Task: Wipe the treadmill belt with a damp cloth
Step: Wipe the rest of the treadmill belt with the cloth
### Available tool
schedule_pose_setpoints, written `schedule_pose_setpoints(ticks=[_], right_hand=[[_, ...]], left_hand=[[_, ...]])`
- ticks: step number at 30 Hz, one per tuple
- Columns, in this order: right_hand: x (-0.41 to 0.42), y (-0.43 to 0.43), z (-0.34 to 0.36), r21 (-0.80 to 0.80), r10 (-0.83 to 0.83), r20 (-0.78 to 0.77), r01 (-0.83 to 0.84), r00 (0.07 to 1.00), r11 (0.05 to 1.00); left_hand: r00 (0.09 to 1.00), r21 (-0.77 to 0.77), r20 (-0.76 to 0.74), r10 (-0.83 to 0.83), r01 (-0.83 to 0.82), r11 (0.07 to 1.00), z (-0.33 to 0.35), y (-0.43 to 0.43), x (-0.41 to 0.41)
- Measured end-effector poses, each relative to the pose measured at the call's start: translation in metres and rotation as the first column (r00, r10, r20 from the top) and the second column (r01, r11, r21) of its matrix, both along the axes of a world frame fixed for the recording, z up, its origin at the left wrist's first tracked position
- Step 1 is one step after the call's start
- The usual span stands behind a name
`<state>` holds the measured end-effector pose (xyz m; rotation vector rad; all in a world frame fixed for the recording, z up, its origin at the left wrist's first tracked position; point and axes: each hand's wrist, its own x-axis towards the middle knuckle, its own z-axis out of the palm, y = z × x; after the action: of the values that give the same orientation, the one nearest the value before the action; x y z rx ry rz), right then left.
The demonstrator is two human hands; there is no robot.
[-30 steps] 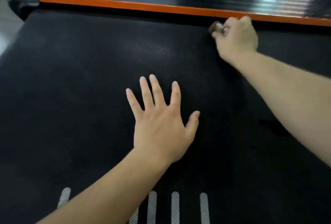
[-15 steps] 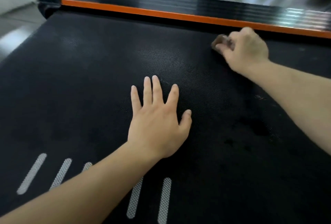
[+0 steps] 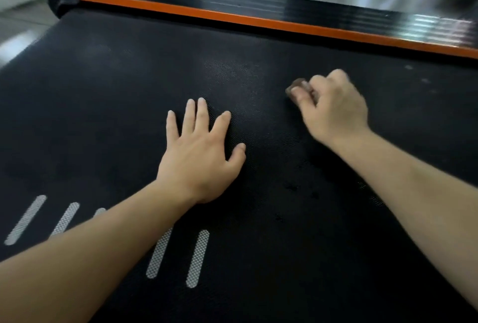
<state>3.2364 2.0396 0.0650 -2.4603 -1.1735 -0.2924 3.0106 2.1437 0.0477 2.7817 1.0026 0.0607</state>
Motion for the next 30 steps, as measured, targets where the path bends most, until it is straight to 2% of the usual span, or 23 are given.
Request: schedule_pose_setpoints(ticks=[3, 5, 7, 8, 9, 10, 12, 13, 14, 15, 16, 18, 19, 20, 21, 22, 24, 25, 26, 28, 29, 30], right_hand=[[-0.055, -0.029, -0.002, -0.005, 0.359, -0.048, -0.36, 0.932, 0.933], [-0.049, -0.044, -0.003, -0.046, 0.442, -0.004, -0.442, 0.897, 0.896], [-0.022, -0.042, -0.001, -0.02, 0.229, 0.023, -0.229, 0.973, 0.973], [-0.014, -0.041, 0.002, 0.002, 0.084, -0.027, -0.084, 0.996, 0.996], [-0.017, -0.041, 0.0, 0.023, 0.005, -0.042, -0.005, 0.999, 1.0], [-0.031, -0.044, -0.003, 0.039, 0.018, -0.023, -0.017, 1.0, 0.999], [-0.077, -0.061, -0.004, 0.04, 0.272, -0.014, -0.271, 0.962, 0.962], [-0.098, -0.073, -0.004, 0.028, 0.429, -0.049, -0.428, 0.902, 0.903], [-0.105, -0.083, -0.007, 0.005, 0.538, -0.059, -0.538, 0.841, 0.843], [-0.099, -0.089, -0.007, -0.027, 0.569, -0.033, -0.57, 0.822, 0.821], [-0.086, -0.089, -0.006, -0.048, 0.517, 0.004, -0.517, 0.856, 0.855], [-0.058, -0.084, -0.001, -0.006, 0.259, 0.028, -0.259, 0.966, 0.966], [-0.053, -0.083, -0.001, 0.019, 0.135, -0.002, -0.135, 0.991, 0.991], [-0.058, -0.084, -0.003, 0.034, 0.103, 0.002, -0.103, 0.995, 0.994], [-0.071, -0.087, -0.004, 0.03, 0.162, 0.01, -0.162, 0.987, 0.986], [-0.088, -0.092, -0.005, 0.016, 0.289, 0.005, -0.289, 0.957, 0.957], [-0.108, -0.103, -0.005, -0.027, 0.545, -0.058, -0.547, 0.836, 0.837], [-0.1, -0.105, -0.004, -0.051, 0.581, -0.052, -0.583, 0.812, 0.811], [-0.085, -0.102, -0.005, -0.065, 0.539, -0.005, -0.538, 0.842, 0.84], [-0.042, -0.094, 0.0, -0.04, 0.281, 0.048, -0.279, 0.959, 0.959], [-0.026, -0.093, 0.001, -0.024, 0.135, 0.021, -0.135, 0.991, 0.991], [-0.021, -0.097, -0.001, -0.011, 0.067, -0.007, -0.067, 0.998, 0.998]], left_hand=[[1.0, 0.005, 0.001, 0.009, -0.009, 1.0, 0.001, 0.0, 0.001], [1.0, 0.003, 0.004, 0.011, -0.011, 1.0, 0.001, 0.0, 0.0], [1.0, 0.001, 0.013, 0.01, -0.01, 1.0, 0.001, -0.001, 0.001], [1.0, -0.002, 0.016, 0.012, -0.012, 1.0, 0.0, -0.001, 0.0], [1.0, -0.005, 0.018, 0.014, -0.014, 1.0, 0.0, -0.001, 0.0], [1.0, -0.005, 0.022, 0.016, -0.015, 1.0, -0.001, 0.0, 0.0], [0.999, 0.001, 0.028, 0.016, -0.016, 1.0, -0.002, -0.001, 0.0], [0.999, 0.007, 0.029, 0.016, -0.016, 1.0, -0.002, -0.001, 0.0], [1.0, 0.014, 0.027, 0.015, -0.015, 1.0, -0.003, -0.001, 0.001], [1.0, 0.019, 0.021, 0.012, -0.012, 1.0, -0.003, -0.001, 0.001], [1.0, 0.02, 0.015, 0.006, -0.006, 1.0, -0.003, -0.001, 0.001], [1.0, 0.018, 0.0, -0.008, 0.008, 1.0, -0.002, -0.001, 0.0], [1.0, 0.018, -0.006, -0.012, 0.012, 1.0, -0.002, -0.001, 0.0], [1.0, 0.018, -0.01, -0.013, 0.013, 1.0, -0.002, 0.0, 0.0], [1.0, 0.02, -0.014, -0.011, 0.011, 1.0, -0.002, 0.0, 0.001], [1.0, 0.024, -0.017, -0.006, 0.007, 1.0, -0.001, 0.0, 0.001], [1.0, 0.024, -0.018, -0.013, 0.014, 1.0, 0.002, -0.002, 0.002], [0.999, 0.013, -0.009, -0.034, 0.034, 0.999, 0.005, -0.004, 0.005], [0.998, -0.013, 0.002, -0.062, 0.062, 0.998, 0.008, -0.009, 0.01], [0.995, -0.086, 0.013, -0.102, 0.103, 0.991, 0.011, -0.02, 0.03], [0.996, -0.119, 0.009, -0.094, 0.094, 0.988, 0.012, -0.025, 0.041], [0.998, -0.141, 0.008, -0.068, 0.068, 0.988, 0.012, -0.03, 0.052]])
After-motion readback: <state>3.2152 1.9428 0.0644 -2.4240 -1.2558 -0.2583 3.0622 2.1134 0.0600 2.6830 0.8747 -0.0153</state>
